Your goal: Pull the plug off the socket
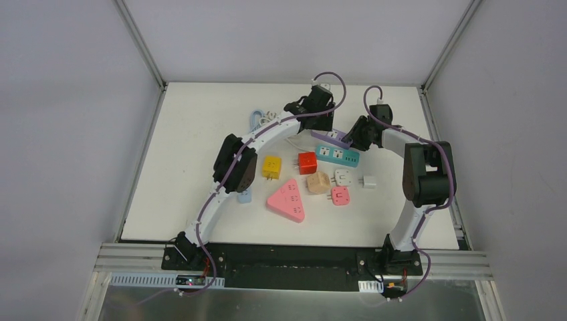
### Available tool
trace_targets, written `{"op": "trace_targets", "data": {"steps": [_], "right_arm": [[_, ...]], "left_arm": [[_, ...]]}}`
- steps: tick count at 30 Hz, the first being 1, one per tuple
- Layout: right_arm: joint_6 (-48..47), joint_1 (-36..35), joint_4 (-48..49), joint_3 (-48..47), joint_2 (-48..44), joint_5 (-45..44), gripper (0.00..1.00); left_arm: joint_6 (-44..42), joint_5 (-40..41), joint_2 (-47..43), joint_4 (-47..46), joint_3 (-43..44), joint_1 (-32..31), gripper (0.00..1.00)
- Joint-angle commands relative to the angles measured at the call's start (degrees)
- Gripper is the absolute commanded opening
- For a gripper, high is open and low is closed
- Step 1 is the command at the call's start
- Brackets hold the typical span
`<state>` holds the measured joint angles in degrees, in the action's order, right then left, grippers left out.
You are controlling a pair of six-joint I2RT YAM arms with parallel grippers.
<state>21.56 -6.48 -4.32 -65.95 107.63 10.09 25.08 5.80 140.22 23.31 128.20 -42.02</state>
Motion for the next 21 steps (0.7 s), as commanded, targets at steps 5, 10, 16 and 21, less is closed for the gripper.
{"op": "trace_targets", "data": {"steps": [5,10,16,21], "right_arm": [[-0.36,-0.33,-7.10,1.64,5.30,-6.55,0.21],[-0.56,-0.29,-7.15,1.53,5.29,-6.87,0.20],[-0.52,-0.35,-7.36,1.51,5.40,-7.02,0.20],[-0.40,-0.29,-7.28,1.41,5.48,-7.03,0.19]], "left_arm": [[4.24,-7.97,-8.01,-2.65,-3.54,2.81,0.00],[5.83,-10.09,-7.64,-3.53,-3.45,2.20,0.00],[4.01,-9.18,-9.31,-2.21,-3.75,1.68,0.00],[4.03,-10.47,-13.51,-3.20,-4.38,2.10,0.00]]}}
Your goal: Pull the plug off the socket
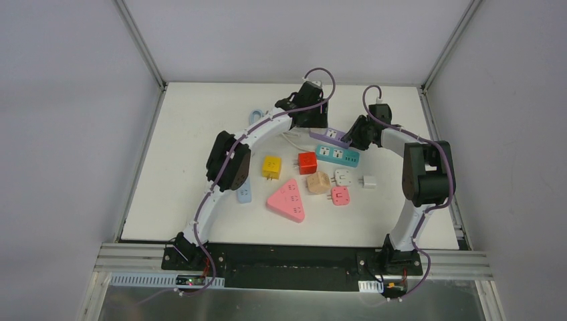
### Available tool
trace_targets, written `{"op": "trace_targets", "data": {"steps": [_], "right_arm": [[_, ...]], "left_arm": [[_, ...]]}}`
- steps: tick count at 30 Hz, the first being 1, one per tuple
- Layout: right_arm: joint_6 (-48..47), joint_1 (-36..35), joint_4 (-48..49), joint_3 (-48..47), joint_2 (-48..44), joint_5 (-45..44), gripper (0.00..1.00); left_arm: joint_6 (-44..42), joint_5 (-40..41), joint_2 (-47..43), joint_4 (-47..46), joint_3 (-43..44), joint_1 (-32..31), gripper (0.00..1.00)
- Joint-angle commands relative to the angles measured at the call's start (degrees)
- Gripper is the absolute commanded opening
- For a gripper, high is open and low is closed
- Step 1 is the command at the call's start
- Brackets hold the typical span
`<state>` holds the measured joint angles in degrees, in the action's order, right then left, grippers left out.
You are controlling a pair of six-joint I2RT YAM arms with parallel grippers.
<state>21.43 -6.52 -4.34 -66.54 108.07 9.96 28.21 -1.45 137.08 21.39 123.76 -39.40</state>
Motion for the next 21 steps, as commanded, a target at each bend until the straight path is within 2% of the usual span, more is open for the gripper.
{"op": "trace_targets", "data": {"steps": [1,7,12,21], "right_arm": [[-0.21,-0.20,-7.22,2.00,5.04,-6.90,0.19],[0.10,-0.16,-7.17,1.90,5.27,-6.88,0.19],[0.05,-0.17,-7.26,2.00,5.22,-6.93,0.19],[0.14,-0.30,-7.51,2.07,5.13,-7.32,0.18]], "left_arm": [[1.35,-3.68,-11.15,-1.64,-0.26,-0.32,0.00],[5.11,-6.84,-15.76,-6.33,-4.82,1.05,0.00],[6.53,-8.15,-15.08,-7.42,-5.15,1.21,0.00],[-3.37,6.58,-7.37,5.53,4.47,-4.11,0.00]]}}
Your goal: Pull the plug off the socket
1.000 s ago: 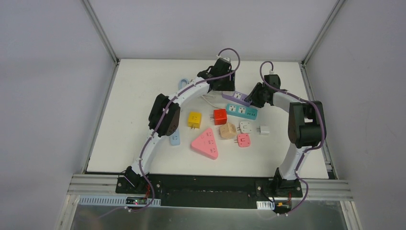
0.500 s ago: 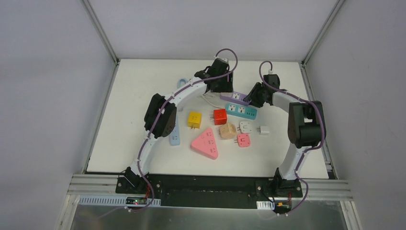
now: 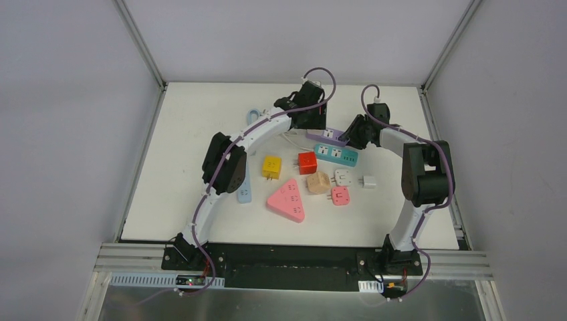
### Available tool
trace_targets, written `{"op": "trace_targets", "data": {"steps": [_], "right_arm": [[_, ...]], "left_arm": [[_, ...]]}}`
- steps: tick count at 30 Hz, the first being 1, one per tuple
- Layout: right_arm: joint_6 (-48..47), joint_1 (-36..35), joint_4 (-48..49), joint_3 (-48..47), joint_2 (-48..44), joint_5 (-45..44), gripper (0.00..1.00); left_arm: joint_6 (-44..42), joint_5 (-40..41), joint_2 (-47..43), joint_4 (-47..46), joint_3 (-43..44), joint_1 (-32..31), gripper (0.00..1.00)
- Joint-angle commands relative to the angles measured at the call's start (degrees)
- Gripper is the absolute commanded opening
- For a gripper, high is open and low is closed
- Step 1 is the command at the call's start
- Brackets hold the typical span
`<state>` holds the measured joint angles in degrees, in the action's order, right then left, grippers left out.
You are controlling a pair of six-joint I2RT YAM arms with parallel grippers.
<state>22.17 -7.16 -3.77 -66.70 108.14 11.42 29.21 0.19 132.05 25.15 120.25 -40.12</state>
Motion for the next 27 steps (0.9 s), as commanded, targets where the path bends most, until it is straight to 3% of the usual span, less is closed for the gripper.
{"op": "trace_targets", "data": {"steps": [1,7,16,20,27], "right_arm": [[-0.64,0.38,-8.15,2.11,5.07,-8.85,0.18],[-0.69,0.39,-8.36,1.99,5.13,-9.01,0.18],[-0.62,0.39,-8.13,-0.10,3.63,-7.29,0.18],[-1.07,0.39,-8.62,-3.86,1.10,-5.80,0.23],[-1.75,0.39,-8.52,-10.63,-5.09,-4.50,0.51]], "left_arm": [[-5.02,5.86,-1.79,2.55,8.74,-3.85,0.00],[-6.31,3.19,-2.65,2.41,9.10,-3.86,0.00],[-6.10,0.99,-11.50,-0.60,3.70,-1.76,0.00],[-6.36,2.75,-20.45,-2.51,-6.02,0.84,0.00],[-1.66,1.20,-39.88,-6.34,-33.64,8.80,0.00]]}}
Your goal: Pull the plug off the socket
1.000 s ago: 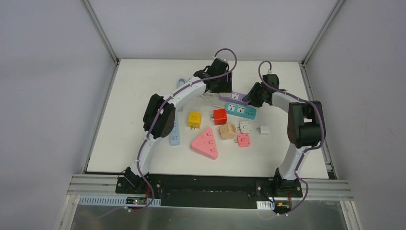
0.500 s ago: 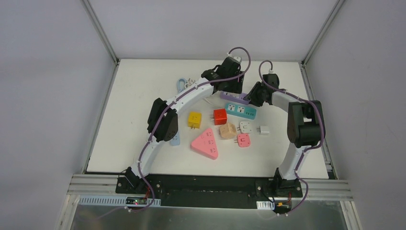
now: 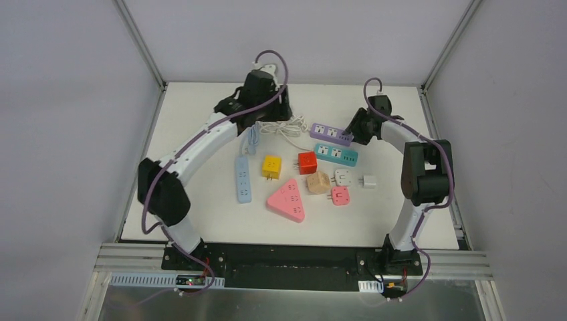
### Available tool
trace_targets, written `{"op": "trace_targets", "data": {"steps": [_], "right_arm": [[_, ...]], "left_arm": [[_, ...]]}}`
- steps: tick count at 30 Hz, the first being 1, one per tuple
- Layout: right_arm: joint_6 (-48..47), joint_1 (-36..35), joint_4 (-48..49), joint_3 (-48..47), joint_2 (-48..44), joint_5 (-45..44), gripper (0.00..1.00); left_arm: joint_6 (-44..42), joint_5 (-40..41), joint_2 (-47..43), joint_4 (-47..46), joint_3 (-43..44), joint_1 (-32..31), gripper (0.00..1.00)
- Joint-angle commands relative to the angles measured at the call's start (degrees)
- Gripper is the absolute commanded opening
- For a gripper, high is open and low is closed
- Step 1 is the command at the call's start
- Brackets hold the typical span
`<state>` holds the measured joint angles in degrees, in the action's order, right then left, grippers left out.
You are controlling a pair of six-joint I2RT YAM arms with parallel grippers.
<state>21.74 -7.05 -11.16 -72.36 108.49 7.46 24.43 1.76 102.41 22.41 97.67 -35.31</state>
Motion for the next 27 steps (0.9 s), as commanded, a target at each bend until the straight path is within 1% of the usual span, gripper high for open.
{"op": "trace_targets", "data": {"steps": [1,4,7,10,14,19,22,25,27], "right_arm": [[-1.20,0.28,-0.89,-5.27,-6.45,-0.14,0.54],[-1.26,0.28,-0.34,-4.43,-10.11,1.39,0.60],[-0.39,0.26,0.82,-0.83,-14.47,2.99,0.62],[0.84,0.27,2.21,4.33,-19.72,5.14,0.63],[2.33,0.28,3.59,11.71,-25.72,8.97,0.63],[2.38,1.60,2.63,19.23,-32.17,14.60,0.62],[3.52,2.86,2.28,23.71,-36.30,14.48,0.62],[4.02,3.66,1.94,26.67,-40.50,12.92,0.62],[4.19,4.03,0.99,27.68,-42.78,11.61,0.62]], "left_arm": [[3.39,-1.03,-13.51,-3.53,-14.76,5.23,0.00],[4.06,-2.79,-19.01,-1.09,-23.29,8.74,0.00],[5.54,-6.79,-22.77,-0.65,-31.03,12.60,0.00],[7.62,-12.62,-23.51,-2.29,-34.24,15.64,0.00],[11.42,-16.44,-20.11,-4.02,-32.09,16.06,0.00],[16.99,-17.11,-13.49,-9.55,-29.00,15.91,0.00],[18.65,-17.79,-7.82,-10.38,-26.22,15.53,0.00],[20.48,-19.17,-4.45,-11.23,-25.05,14.51,0.00],[21.44,-18.86,-3.19,-11.27,-25.19,13.87,0.04]]}}
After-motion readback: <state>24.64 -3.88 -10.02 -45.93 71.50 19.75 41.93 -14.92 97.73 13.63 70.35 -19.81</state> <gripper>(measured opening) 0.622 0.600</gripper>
